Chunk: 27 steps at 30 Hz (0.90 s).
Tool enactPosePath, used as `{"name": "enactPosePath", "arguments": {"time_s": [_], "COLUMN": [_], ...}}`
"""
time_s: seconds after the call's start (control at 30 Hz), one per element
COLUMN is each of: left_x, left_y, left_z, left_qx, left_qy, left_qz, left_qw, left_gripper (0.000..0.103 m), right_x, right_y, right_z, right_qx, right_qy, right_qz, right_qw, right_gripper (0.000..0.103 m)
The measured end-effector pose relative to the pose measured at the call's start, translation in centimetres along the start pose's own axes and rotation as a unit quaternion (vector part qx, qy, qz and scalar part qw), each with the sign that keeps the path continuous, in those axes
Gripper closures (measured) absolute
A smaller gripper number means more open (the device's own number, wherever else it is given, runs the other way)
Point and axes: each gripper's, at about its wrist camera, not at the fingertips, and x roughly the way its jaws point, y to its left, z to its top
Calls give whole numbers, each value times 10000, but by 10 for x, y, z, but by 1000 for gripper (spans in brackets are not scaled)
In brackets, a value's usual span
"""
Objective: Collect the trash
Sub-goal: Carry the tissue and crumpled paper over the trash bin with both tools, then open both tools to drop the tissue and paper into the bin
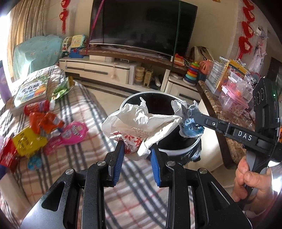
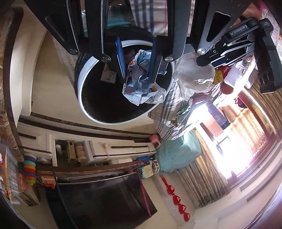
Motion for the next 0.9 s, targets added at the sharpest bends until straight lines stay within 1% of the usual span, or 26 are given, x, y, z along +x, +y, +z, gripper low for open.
{"name": "enactPosePath", "arguments": {"time_s": [0.3,0.73,0.8,0.87,0.9], "left_x": [22,46,48,49,49], "left_y": [-12,-16,-17,-19,-20], "left_z": [18,23,24,26,26], "left_qx": [43,20,33,55,77], "left_qy": [75,335,351,353,353], "left_qz": [-80,-110,-115,-129,-114], "left_qw": [9999,9994,9993,9993,9993], "left_gripper": [75,75,74,73,71], "right_x": [4,14,15,16,16], "right_y": [-13,-24,-24,-23,-23], "right_z": [8,14,16,17,17], "right_qx": [46,91,97,85,80], "right_qy": [-12,111,119,129,130], "right_qz": [-127,-234,-236,-252,-255], "right_qw": [9999,9996,9996,9996,9996], "right_gripper": [77,76,73,72,70]}}
